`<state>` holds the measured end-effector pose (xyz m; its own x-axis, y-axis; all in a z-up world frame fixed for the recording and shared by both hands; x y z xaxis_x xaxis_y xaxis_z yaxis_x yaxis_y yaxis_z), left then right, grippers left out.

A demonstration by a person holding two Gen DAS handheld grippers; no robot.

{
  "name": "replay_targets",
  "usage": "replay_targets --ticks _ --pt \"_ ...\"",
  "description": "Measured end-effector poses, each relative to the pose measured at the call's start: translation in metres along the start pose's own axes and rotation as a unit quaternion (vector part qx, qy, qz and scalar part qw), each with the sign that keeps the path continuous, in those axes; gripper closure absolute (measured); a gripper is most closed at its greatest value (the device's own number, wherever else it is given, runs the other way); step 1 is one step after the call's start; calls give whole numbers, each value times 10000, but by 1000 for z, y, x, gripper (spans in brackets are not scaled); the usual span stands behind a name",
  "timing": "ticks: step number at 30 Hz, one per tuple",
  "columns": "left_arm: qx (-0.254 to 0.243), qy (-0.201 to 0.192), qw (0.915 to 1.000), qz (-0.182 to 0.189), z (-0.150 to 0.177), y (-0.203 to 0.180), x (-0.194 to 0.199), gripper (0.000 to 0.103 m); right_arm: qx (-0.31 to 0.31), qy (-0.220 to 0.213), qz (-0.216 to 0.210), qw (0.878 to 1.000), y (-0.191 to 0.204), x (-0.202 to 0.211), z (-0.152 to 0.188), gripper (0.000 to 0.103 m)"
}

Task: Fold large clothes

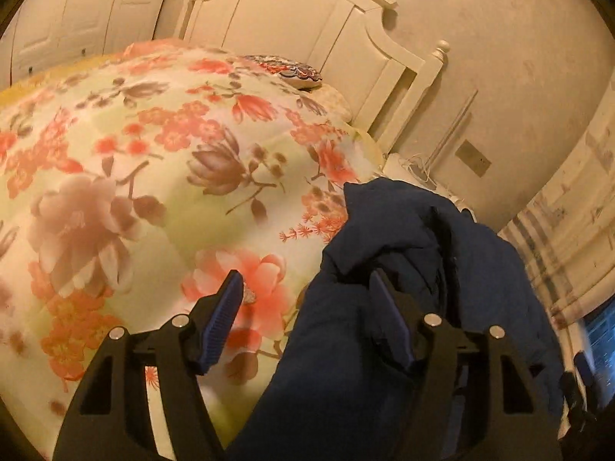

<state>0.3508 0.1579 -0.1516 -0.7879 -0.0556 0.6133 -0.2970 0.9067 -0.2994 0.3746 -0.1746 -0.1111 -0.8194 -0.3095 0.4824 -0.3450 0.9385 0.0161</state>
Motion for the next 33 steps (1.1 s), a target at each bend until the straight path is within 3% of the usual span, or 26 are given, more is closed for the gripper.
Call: replay_targets --ticks 2,5,11,12,13,14,16,18,20,22,24,26,28,29,30,33 --pt "-18 -20 10000 -20 -1 0 1 29 782 177 -47 9968 37 -8 0 5" --pt "39 9 10000 -50 -5 0 -4 29 2076 403 57 9774 96 -27 2 5" --pt "93 114 9999 -62 -4 3 -10 28 2883 672 135 9551 150 -68 3 6" --pt "106 129 9998 -69 -4 4 -11 28 2857 708 152 9556 151 -74 3 14" --pt "126 139 9998 -71 -3 5 -11 28 2690 725 59 9604 149 -75 0 35" --pt "133 135 9998 -69 -3 5 -10 28 2416 761 -142 9673 146 -73 -4 40" --pt "129 111 9998 -71 -3 5 -9 27 1503 646 -802 9833 133 -56 -23 60" --pt "87 94 9999 -76 -3 4 -8 27 385 293 -1258 9909 100 -29 -47 65" --pt "3 66 9999 -81 -4 1 -6 27 -636 -85 -1337 9889 55 -6 -63 65" --pt "-122 21 9999 -83 -4 -4 -4 27 -1791 -412 -1334 9739 -2 14 -68 65" --pt "-326 -27 9995 -54 -5 -12 -3 26 -3090 -562 -1234 9413 -78 24 -55 65" --pt "-569 -66 9983 -47 -5 -21 -1 24 -3572 -446 -918 9284 -119 21 -39 65" --pt "-741 -106 9972 -38 -5 -28 0 23 -3968 102 -606 9158 -151 5 -5 62" --pt "-810 -123 9966 -41 -6 -31 1 22 -4110 364 -580 9091 -157 -3 8 58" --pt "-844 -133 9963 -53 -6 -33 1 22 -4284 607 -647 8992 -161 -12 23 44" --pt "-813 -126 9966 -60 -6 -31 0 22 -4379 604 -716 8942 -164 -15 33 36"
Point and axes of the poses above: each gripper's, at about its wrist camera, not at the fingertips, and x roughly against the way its jaws point, y to its left, z to its underside, the point moved 7 cm from there along -x, roughly the way its jaws point, and after that the axes turned 6 degrees about -x, right-handed, at the moved point
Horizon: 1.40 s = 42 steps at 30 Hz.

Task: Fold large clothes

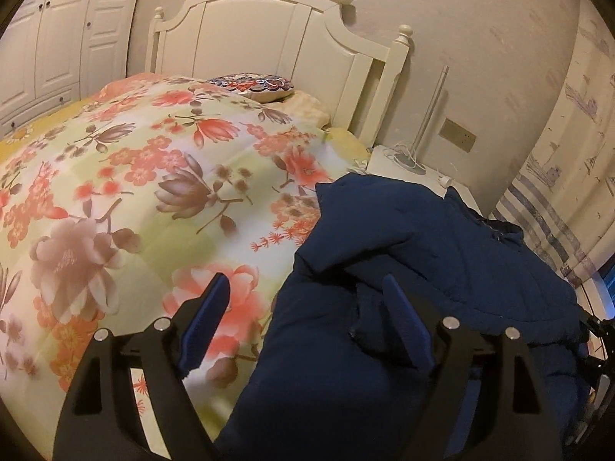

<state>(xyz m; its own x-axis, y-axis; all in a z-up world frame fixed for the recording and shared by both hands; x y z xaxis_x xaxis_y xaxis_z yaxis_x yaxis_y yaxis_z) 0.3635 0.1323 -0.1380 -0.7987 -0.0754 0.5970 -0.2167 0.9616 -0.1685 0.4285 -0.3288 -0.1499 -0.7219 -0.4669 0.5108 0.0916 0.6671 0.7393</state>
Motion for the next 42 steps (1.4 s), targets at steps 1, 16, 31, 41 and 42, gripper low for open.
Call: replay_targets --ticks 1,16,31,41,42 --pt "36 15 10000 -8 0 2 -1 22 24 -16 -3 10000 3 0 1 26" --pt "81 72 9999 0 1 4 -5 22 1028 -928 139 9903 31 63 -11 81" --pt "138 132 9998 25 3 6 -8 21 866 248 629 9939 3 18 26 16" --pt "183 154 9997 34 3 8 -8 20 1944 -635 645 9767 48 42 31 75" --pt "180 147 9997 34 2 8 -7 20 1829 -681 677 9784 43 46 28 75"
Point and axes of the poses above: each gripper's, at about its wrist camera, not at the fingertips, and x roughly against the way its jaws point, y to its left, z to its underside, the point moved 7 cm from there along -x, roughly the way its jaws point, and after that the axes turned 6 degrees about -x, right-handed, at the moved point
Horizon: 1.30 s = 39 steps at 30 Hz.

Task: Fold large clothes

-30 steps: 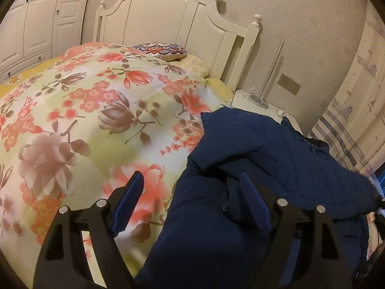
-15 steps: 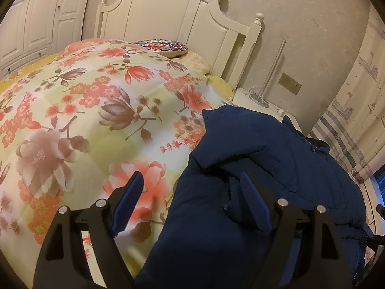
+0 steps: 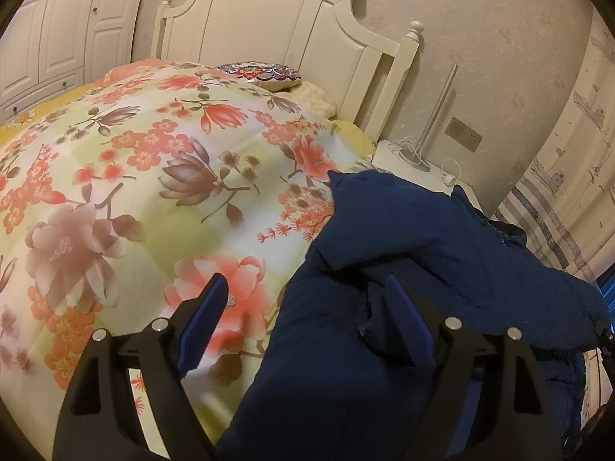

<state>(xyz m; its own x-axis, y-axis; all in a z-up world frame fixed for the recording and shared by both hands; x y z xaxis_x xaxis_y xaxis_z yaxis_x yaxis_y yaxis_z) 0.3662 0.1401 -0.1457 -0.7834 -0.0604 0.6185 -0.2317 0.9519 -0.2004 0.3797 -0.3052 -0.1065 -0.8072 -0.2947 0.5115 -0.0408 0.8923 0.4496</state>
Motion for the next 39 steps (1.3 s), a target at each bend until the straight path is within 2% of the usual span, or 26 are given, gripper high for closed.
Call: replay_targets --ticks 2,5,6,9,11,12,14,15,19,21,24,26,27,29,31,33,34,36,37,39 --pt "7 -9 10000 -1 0 0 0 20 -231 132 178 9995 -18 -5 4 74" --pt "13 -2 10000 -3 0 1 -1 20 -599 733 403 9947 -43 -24 26 70" --pt "16 -5 10000 -2 0 0 -1 20 -670 731 407 9942 -45 -25 24 70" --pt "45 -6 10000 -6 0 1 -1 18 -717 392 753 9938 -51 -7 13 69" --pt "51 -31 10000 -15 -1 1 -1 17 -698 -53 1315 9888 -54 13 1 49" --pt "47 -27 10000 -13 -1 1 -1 17 -634 -278 1500 9863 -50 21 -7 41" --pt "21 -29 10000 -26 -1 1 -1 17 -279 -452 1233 9909 -26 26 -18 33" --pt "21 -34 10000 -29 -1 1 0 17 56 -375 1139 9928 -9 21 -20 29" --pt "-36 -100 9999 -96 -2 -2 4 17 1238 52 962 9876 45 -16 -10 28" --pt "-237 -82 9997 -61 -5 -13 11 17 1505 350 1067 9822 47 -37 -1 27" --pt "-828 -281 9959 235 -23 -52 29 14 1630 962 1561 9694 23 -72 28 26" --pt "-1276 -409 9907 239 -36 -78 34 4 1616 826 1456 9725 18 -73 33 26" --pt "-1435 -428 9884 233 -41 -88 33 3 1599 829 1505 9721 18 -72 32 26" --pt "-1835 -402 9819 224 -54 -115 22 3 1611 837 1545 9712 14 -73 33 26" --pt "-2036 -270 9784 251 -59 -134 4 3 1594 861 1544 9713 13 -74 33 25" --pt "-2144 121 9763 263 -55 -145 -21 3 1599 880 1551 9709 12 -77 34 25" --pt "-2191 488 9742 246 -47 -150 -44 3 1615 886 1565 9703 11 -77 34 25" --pt "-2270 949 9691 148 -29 -149 -79 3 1635 886 1580 9698 12 -77 34 24" --pt "-2375 1027 9659 98 -21 -148 -90 2 1646 886 1576 9696 14 -75 35 23" --pt "-2553 755 9638 135 -12 -146 -96 2 1638 899 1524 9705 15 -75 35 22"
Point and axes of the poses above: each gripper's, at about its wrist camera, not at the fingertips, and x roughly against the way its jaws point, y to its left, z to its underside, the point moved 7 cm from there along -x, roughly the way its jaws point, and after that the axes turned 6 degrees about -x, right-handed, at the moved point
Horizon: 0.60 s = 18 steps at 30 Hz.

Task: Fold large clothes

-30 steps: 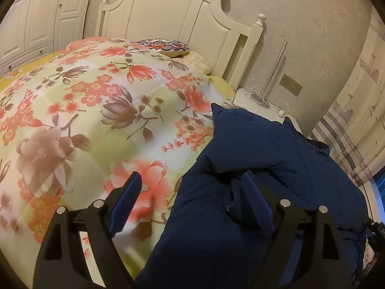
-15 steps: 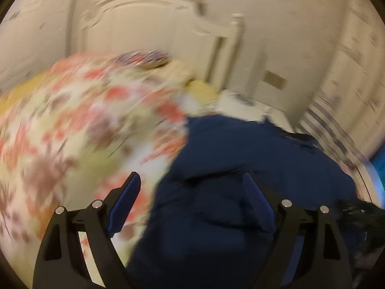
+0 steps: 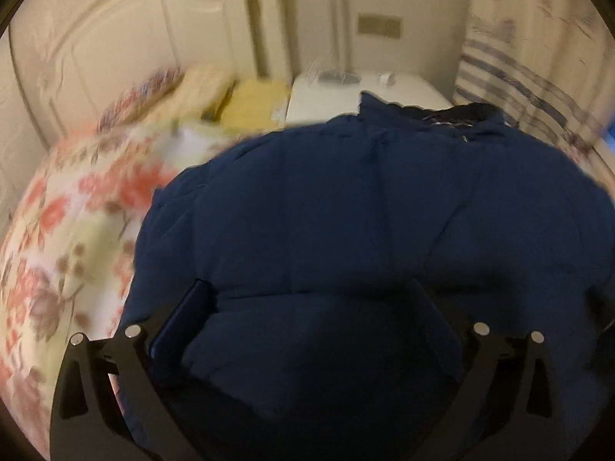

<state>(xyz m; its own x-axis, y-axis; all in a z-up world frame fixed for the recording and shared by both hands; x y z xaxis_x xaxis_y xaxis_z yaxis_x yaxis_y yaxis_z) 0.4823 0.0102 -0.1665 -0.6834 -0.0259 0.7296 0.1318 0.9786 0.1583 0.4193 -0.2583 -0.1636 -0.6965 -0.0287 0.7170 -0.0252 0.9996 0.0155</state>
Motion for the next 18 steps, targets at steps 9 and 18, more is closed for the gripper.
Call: replay_targets --ticks 9,18 --pt "-27 -16 10000 -88 5 2 2 2 -152 -102 -249 9995 -2 11 -3 16" --pt "-65 -33 9998 -167 3 -2 2 2 -228 -615 -12 9978 -4 12 -72 8"
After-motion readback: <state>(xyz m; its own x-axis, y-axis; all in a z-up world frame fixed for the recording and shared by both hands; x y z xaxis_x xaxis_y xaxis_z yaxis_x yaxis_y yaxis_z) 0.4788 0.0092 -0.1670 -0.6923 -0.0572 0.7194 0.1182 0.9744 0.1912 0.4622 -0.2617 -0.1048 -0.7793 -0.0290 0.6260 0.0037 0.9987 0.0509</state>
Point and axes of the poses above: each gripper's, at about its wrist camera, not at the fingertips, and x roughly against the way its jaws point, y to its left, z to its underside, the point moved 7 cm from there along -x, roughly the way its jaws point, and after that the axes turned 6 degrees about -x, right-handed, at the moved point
